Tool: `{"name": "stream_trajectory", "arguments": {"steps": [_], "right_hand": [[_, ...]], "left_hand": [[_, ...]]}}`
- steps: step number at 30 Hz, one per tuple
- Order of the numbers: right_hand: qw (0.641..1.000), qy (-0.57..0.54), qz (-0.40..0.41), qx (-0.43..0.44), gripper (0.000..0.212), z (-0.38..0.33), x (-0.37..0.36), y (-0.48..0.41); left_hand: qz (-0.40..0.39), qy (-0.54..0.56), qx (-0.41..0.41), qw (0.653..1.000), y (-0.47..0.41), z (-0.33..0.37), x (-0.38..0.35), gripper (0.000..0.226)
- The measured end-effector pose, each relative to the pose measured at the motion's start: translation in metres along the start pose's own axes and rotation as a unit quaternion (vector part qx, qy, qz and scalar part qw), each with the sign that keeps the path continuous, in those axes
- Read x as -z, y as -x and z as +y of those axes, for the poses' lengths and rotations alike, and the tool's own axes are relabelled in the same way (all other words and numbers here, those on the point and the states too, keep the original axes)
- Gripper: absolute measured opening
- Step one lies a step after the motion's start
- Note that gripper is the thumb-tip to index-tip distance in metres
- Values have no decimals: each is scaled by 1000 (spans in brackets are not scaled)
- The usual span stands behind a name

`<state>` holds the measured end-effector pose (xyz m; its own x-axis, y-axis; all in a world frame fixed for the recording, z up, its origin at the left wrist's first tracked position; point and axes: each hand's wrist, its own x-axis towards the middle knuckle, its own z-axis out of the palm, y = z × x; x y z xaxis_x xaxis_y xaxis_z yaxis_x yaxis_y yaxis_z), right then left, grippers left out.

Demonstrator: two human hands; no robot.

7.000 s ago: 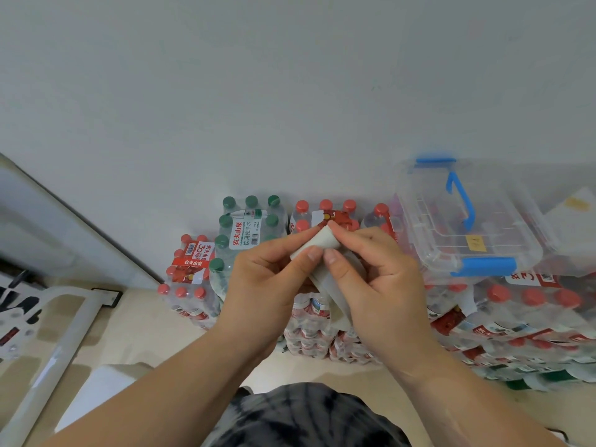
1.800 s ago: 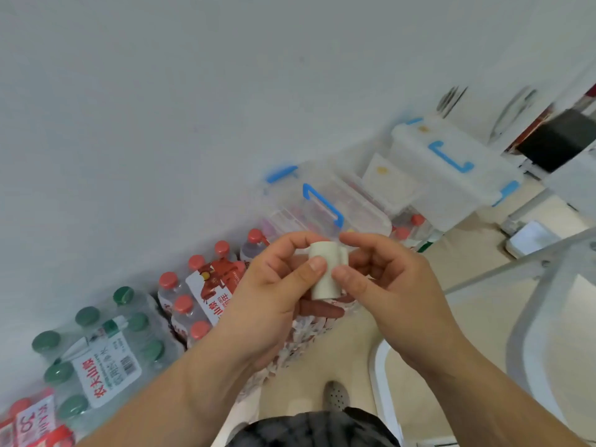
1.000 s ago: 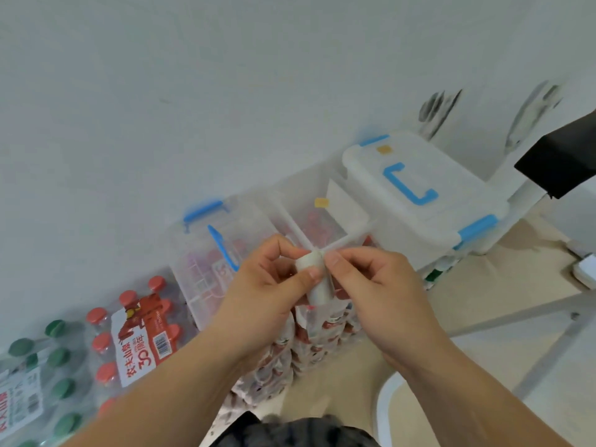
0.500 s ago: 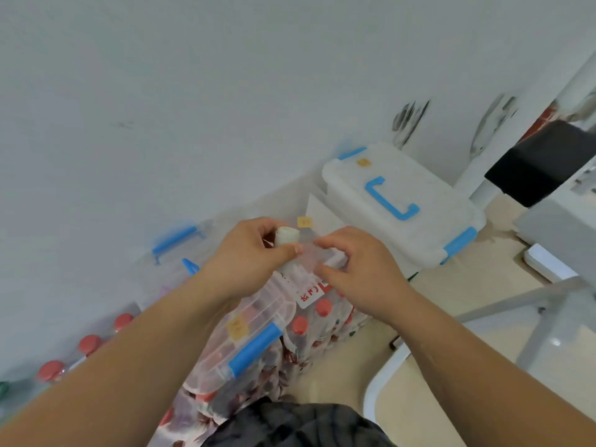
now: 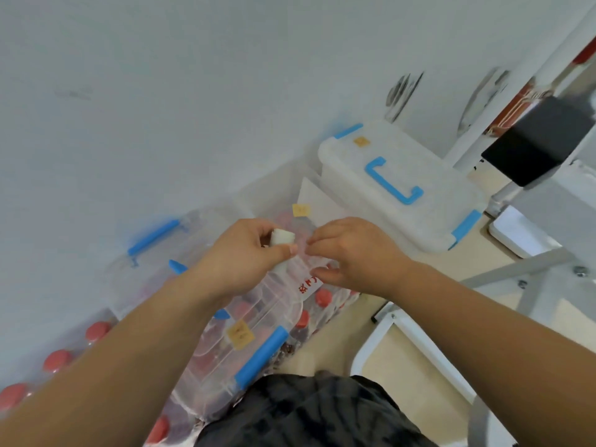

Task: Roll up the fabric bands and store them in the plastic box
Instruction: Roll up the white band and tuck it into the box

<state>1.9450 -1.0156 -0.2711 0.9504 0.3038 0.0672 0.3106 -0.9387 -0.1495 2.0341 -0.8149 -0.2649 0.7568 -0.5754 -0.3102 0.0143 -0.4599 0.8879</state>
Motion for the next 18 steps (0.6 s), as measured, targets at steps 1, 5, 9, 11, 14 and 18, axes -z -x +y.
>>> {"name": "stream_trajectory", "arguments": {"steps": [1, 5, 9, 11, 14, 18], "right_hand": [[1000, 13, -21, 10, 29, 0, 1, -2], [990, 97, -40, 90, 23, 2, 4, -8], [978, 136, -39, 153, 25, 6, 11, -13], [974, 144, -36, 170, 25, 9, 13, -15], [971, 139, -36, 191, 23, 8, 12, -16], [964, 164, -82, 194, 43, 7, 7, -18]], "left_hand": [[3, 5, 4, 1000, 0, 0, 0, 11], [31, 10, 18, 999, 1, 0, -3, 12], [86, 8, 26, 996, 7, -1, -4, 12], [78, 18, 34, 996, 12, -2, -1, 11], [33, 44, 35, 998, 19, -2, 0, 9], [19, 55, 31, 998, 20, 2, -1, 12]]}}
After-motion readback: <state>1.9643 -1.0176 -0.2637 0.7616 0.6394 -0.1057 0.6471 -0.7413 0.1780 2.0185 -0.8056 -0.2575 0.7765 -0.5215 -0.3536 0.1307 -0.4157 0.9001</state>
